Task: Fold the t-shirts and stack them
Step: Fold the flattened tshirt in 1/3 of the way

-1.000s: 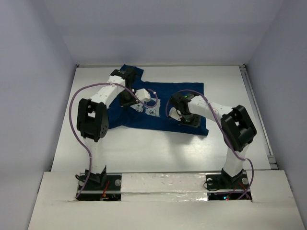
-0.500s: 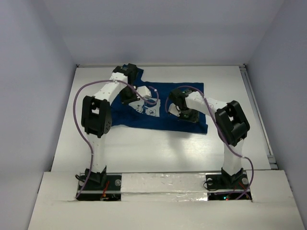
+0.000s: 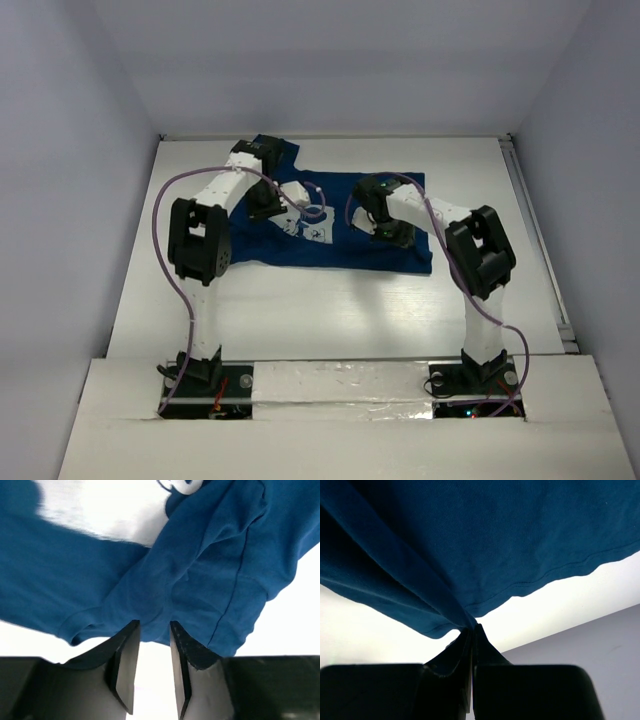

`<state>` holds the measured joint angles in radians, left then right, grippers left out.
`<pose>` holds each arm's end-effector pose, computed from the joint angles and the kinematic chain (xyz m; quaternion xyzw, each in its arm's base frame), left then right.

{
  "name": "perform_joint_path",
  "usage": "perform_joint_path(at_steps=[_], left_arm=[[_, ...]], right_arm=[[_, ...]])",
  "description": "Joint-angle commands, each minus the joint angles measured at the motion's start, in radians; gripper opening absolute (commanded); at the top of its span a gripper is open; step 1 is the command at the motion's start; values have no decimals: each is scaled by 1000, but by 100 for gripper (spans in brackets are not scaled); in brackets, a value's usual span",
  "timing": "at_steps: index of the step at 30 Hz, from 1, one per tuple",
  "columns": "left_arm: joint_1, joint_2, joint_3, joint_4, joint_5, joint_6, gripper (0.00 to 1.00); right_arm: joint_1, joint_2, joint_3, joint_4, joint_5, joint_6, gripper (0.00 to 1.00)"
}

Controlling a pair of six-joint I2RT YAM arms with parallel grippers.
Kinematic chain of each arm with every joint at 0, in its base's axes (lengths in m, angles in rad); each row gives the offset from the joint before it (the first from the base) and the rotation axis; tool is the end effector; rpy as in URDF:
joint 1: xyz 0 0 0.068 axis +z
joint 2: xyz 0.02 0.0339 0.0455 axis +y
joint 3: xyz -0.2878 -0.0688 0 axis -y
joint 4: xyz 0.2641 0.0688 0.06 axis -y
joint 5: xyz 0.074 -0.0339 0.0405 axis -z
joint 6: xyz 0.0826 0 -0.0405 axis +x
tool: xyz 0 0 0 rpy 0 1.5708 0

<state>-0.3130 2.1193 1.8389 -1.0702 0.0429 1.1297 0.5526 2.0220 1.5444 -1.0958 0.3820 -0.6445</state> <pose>0.4505 -0.1495 0.1909 0.6580 0.7446 0.0241 0.1093 0.3628 0.1875 0.1537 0.5534 -0.8110 0.1896 0.0100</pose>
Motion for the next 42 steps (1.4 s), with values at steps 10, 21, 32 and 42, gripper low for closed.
perform_joint_path(at_steps=[10,21,32,42], left_arm=[[43,-180,-248,208,86,16,39],[100,-349,-483,496,78,31,40],[170,-475,-691,621,156,96,42],[190,-453,-725,671,186,111,42]], right_arm=[[-22,23,77,-21,-3,-47,0],[-22,11,83,-41,-38,-47,0],[-22,-3,69,-36,-57,-40,0],[-22,0,66,-35,-75,-30,0]])
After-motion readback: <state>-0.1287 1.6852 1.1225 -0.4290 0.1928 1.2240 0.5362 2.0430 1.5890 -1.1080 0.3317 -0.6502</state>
